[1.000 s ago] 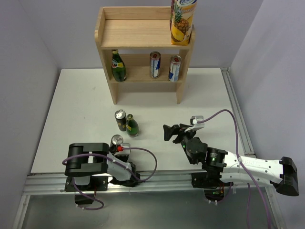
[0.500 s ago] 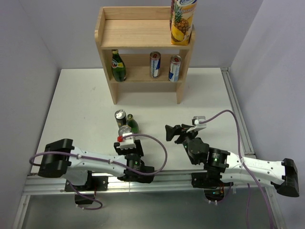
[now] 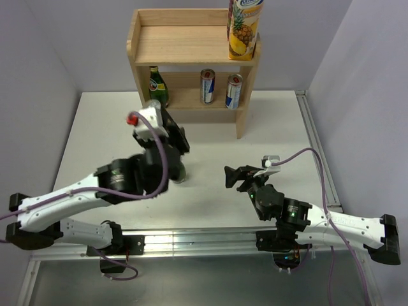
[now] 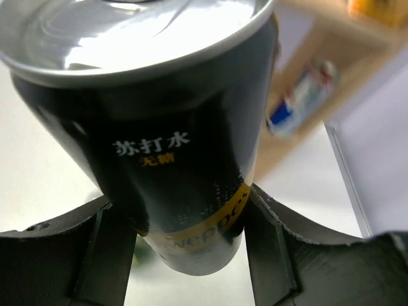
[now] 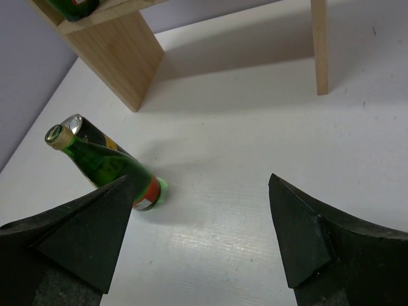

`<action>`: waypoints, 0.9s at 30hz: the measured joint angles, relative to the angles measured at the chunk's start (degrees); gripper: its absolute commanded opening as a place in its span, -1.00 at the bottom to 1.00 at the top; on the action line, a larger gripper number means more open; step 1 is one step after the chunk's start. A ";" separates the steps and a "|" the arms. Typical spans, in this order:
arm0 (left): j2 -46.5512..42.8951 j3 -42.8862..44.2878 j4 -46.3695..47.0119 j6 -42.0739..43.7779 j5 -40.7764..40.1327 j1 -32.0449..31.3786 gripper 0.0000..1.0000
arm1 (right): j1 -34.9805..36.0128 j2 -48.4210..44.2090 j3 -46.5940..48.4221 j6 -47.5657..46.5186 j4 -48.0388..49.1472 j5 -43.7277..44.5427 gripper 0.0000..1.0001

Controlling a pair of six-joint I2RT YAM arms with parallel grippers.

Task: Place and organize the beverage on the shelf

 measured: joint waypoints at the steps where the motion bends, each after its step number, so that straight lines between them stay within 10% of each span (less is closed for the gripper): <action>1: -1.20 -0.48 5.99 7.80 1.68 1.55 -0.99 | 0.00 0.00 0.00 0.00 0.00 0.00 0.84; 7: 7.39 21.33 16.11 34.16 10.69 18.40 -0.99 | 0.00 -0.81 0.00 0.20 -0.33 -0.09 0.82; 15: 28.15 51.89 13.60 43.54 24.13 35.43 -0.99 | 0.00 -3.58 -0.13 1.33 -1.73 -0.07 0.82; 27: 42.25 56.50 12.59 44.35 40.87 50.16 -0.99 | 0.00 -6.14 -4.70 3.87 -4.11 -0.07 0.81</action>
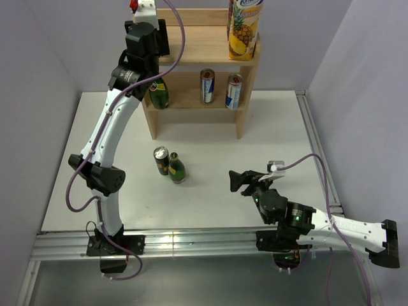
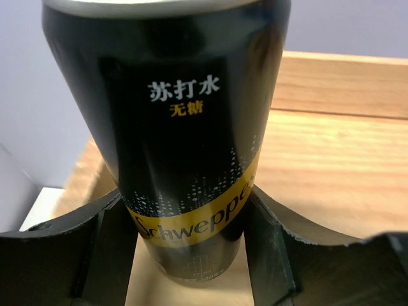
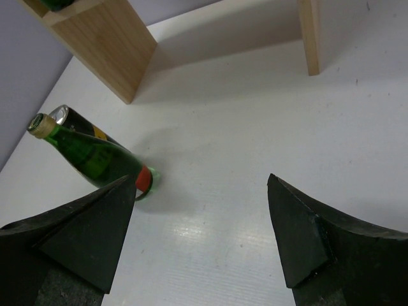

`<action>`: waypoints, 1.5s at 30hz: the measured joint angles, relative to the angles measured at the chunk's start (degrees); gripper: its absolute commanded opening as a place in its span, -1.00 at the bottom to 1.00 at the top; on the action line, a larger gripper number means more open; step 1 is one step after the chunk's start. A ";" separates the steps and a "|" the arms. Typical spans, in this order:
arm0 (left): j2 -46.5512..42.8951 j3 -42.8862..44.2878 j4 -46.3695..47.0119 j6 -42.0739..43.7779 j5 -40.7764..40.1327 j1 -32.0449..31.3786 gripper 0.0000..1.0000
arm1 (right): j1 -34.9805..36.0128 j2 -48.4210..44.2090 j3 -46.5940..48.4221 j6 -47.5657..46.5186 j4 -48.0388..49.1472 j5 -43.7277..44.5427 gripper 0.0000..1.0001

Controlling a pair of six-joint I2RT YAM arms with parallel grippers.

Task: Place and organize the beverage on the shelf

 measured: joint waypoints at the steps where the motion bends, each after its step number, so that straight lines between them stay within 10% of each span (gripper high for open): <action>1: 0.00 0.00 0.09 -0.13 0.50 0.63 -0.99 | 0.00 0.04 0.00 0.15 0.04 0.00 0.81; 8: -0.22 -1.25 1.60 -1.44 2.71 2.12 -0.98 | 0.00 0.79 0.00 0.63 0.07 0.00 0.81; 11: -0.83 -2.93 3.37 -1.55 3.15 2.27 -0.72 | 0.00 1.44 0.00 0.68 0.07 0.00 0.82; 17: -3.06 -7.34 6.47 -1.60 4.59 2.49 0.43 | 0.00 2.38 0.00 0.96 0.09 -0.02 0.86; 20: -3.98 -9.22 7.02 -2.25 5.84 2.34 0.62 | 0.00 2.43 0.00 1.16 0.09 0.00 0.86; 45: -12.13 -20.20 4.26 -3.65 4.66 0.72 0.94 | 0.00 1.79 0.00 2.03 0.09 -0.31 0.87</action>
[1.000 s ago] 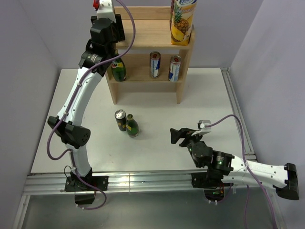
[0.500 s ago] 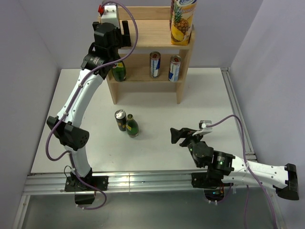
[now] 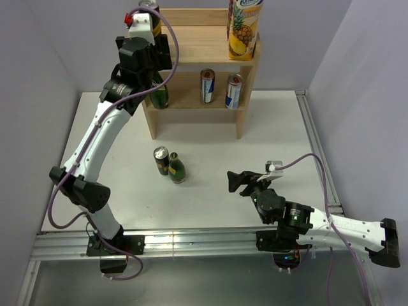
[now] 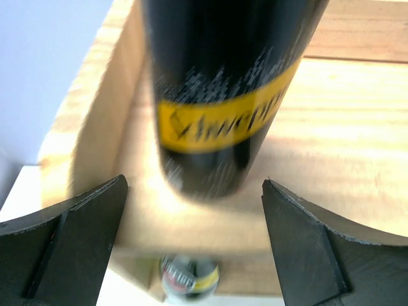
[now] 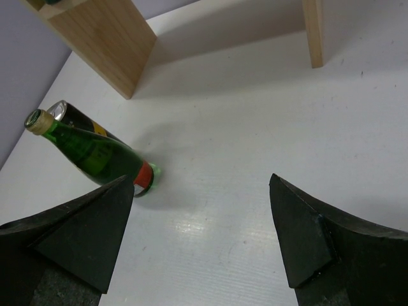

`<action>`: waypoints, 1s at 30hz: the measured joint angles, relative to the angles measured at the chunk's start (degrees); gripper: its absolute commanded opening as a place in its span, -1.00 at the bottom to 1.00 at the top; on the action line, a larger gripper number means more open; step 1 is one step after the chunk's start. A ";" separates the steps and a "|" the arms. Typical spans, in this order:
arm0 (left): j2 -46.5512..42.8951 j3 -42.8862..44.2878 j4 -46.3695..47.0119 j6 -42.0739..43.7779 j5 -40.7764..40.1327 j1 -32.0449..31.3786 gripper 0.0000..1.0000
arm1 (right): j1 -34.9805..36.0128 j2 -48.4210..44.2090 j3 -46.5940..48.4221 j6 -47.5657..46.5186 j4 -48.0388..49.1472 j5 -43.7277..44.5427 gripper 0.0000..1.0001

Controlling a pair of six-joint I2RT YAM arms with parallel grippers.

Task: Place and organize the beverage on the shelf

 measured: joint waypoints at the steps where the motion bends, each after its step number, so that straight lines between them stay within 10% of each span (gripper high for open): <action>1: -0.72 -0.70 -0.09 -0.04 -0.22 -0.15 0.94 | 0.00 0.00 0.00 0.07 0.00 -0.13 0.87; 20: -19.78 -19.52 -2.29 -1.53 -6.29 -5.11 0.99 | 0.37 -1.53 -1.84 1.62 -0.11 -0.59 0.87; 30: -43.89 -58.12 0.11 -16.79 -7.80 -12.00 0.96 | 0.55 -1.36 -2.03 2.14 -0.04 -0.70 0.88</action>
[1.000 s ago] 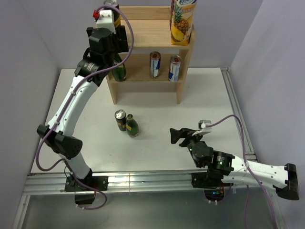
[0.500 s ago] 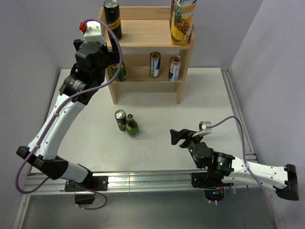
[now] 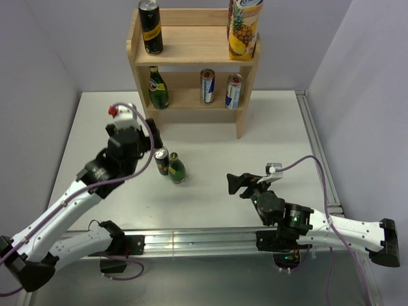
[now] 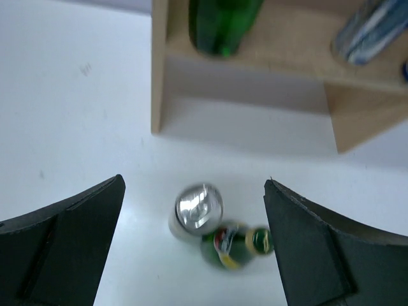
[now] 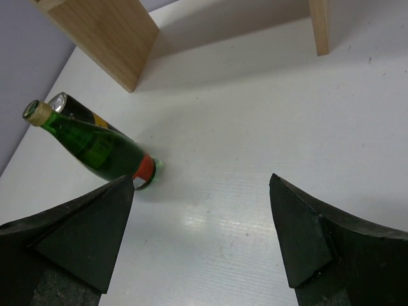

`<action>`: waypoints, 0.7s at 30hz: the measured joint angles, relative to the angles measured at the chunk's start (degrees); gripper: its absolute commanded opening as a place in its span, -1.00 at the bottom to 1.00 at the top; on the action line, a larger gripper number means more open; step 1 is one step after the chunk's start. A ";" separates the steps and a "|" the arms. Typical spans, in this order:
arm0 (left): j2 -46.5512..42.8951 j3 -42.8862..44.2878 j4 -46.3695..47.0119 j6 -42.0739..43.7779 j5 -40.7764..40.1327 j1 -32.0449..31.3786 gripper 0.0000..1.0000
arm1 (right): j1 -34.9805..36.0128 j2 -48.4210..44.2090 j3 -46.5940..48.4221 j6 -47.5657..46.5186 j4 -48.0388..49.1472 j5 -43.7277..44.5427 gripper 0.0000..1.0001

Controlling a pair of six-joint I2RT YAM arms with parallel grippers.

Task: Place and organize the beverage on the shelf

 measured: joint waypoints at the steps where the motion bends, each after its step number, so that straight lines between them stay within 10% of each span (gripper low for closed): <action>1: -1.97 -3.76 0.11 -1.97 -0.35 -1.53 0.96 | 0.07 -0.11 -0.20 0.07 0.00 -0.07 0.88; 21: -1.66 -25.18 6.67 -21.59 -8.61 -12.46 0.98 | 0.20 -3.72 -1.51 1.57 -2.62 -0.15 0.88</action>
